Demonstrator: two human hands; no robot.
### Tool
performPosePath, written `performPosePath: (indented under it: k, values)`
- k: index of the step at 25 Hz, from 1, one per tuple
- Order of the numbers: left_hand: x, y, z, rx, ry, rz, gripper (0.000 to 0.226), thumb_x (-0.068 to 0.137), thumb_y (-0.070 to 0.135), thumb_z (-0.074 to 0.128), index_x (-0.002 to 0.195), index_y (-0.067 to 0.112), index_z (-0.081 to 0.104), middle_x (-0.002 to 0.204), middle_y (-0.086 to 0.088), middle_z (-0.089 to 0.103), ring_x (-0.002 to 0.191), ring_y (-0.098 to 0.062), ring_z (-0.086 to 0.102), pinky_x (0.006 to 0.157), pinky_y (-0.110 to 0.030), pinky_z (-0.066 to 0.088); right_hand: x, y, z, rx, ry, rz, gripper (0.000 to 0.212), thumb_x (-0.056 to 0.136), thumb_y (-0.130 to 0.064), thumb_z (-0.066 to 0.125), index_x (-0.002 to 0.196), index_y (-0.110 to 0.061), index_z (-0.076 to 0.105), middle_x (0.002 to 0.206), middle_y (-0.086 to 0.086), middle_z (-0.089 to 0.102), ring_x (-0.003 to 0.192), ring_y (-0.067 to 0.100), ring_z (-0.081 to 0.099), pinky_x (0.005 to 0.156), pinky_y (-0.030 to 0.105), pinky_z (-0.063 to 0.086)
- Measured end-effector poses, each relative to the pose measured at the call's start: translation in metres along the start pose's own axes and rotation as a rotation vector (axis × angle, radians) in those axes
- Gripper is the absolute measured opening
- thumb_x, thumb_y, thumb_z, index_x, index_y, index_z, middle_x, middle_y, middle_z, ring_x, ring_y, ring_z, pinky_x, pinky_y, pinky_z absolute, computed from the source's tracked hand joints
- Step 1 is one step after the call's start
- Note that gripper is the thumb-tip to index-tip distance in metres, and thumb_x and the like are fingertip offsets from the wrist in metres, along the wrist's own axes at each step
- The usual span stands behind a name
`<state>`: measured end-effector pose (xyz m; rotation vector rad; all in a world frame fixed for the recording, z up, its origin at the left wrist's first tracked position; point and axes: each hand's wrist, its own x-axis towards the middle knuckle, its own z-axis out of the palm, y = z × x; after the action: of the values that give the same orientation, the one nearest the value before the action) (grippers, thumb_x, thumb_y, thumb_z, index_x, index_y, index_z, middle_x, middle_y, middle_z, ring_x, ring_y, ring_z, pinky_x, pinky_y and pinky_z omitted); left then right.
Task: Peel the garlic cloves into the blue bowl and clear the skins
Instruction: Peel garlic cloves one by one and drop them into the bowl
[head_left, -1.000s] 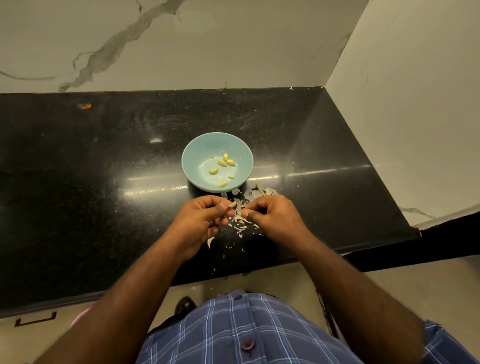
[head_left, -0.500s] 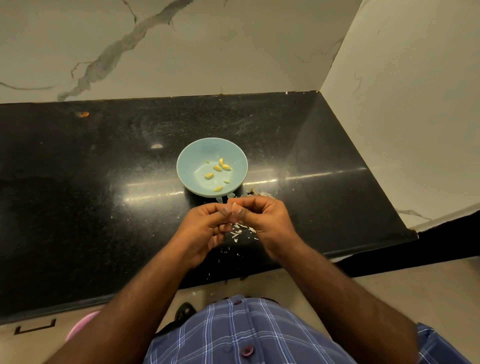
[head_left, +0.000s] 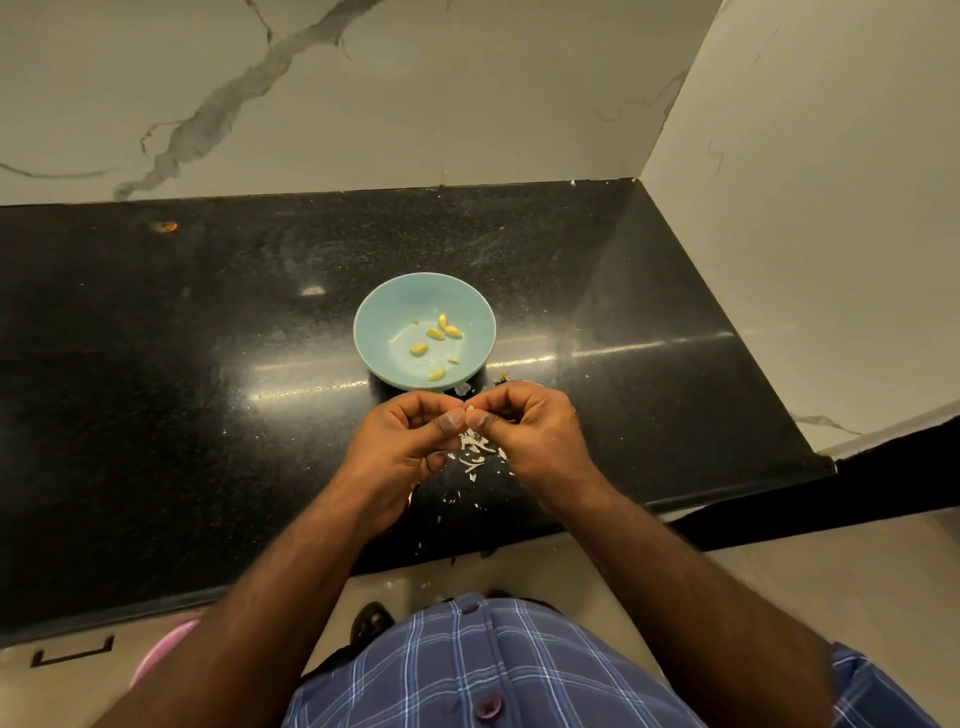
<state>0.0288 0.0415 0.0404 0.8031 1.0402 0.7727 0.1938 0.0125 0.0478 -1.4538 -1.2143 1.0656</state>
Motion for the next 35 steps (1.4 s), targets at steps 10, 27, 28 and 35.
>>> performPosePath:
  k: [10, 27, 28, 35]
  values:
    - [0.005, -0.003, -0.009, 0.082, 0.019, 0.176, 0.012, 0.081, 0.013, 0.077, 0.090, 0.018, 0.081, 0.084, -0.010, 0.076, 0.072, -0.016, 0.063, 0.064, -0.021, 0.052, 0.001, -0.003, -0.001, 0.146, -0.069, 0.099, 0.011, 0.091, -0.004, 0.071, 0.099, -0.005, 0.078, 0.079, 0.008, 0.075, 0.074, 0.017, 0.069, 0.072, 0.034, 0.058]
    - [0.009, -0.010, -0.010, 0.329, -0.003, 0.461, 0.037, 0.083, 0.000, 0.078, 0.090, 0.037, 0.080, 0.093, -0.006, 0.078, 0.095, -0.030, 0.074, 0.093, -0.052, 0.058, 0.002, -0.015, -0.001, 0.232, -0.001, 0.245, 0.019, 0.081, 0.013, 0.068, 0.094, 0.000, 0.067, 0.080, 0.015, 0.071, 0.069, 0.020, 0.068, 0.063, 0.032, 0.057]
    - [0.009, -0.010, -0.010, 0.337, -0.003, 0.469, 0.038, 0.083, 0.001, 0.078, 0.090, 0.038, 0.080, 0.094, -0.005, 0.078, 0.096, -0.029, 0.074, 0.093, -0.053, 0.058, 0.002, -0.015, 0.000, 0.197, 0.011, 0.219, 0.019, 0.081, 0.012, 0.069, 0.093, -0.003, 0.067, 0.081, 0.015, 0.071, 0.070, 0.020, 0.068, 0.063, 0.033, 0.058]
    - [0.007, -0.011, -0.014, 0.434, -0.019, 0.552, 0.037, 0.083, -0.001, 0.078, 0.093, 0.035, 0.079, 0.095, -0.001, 0.078, 0.095, -0.025, 0.074, 0.090, -0.055, 0.059, 0.000, -0.016, -0.001, 0.076, 0.007, 0.185, 0.017, 0.080, 0.010, 0.072, 0.091, -0.002, 0.067, 0.077, 0.014, 0.073, 0.070, 0.021, 0.070, 0.068, 0.039, 0.061]
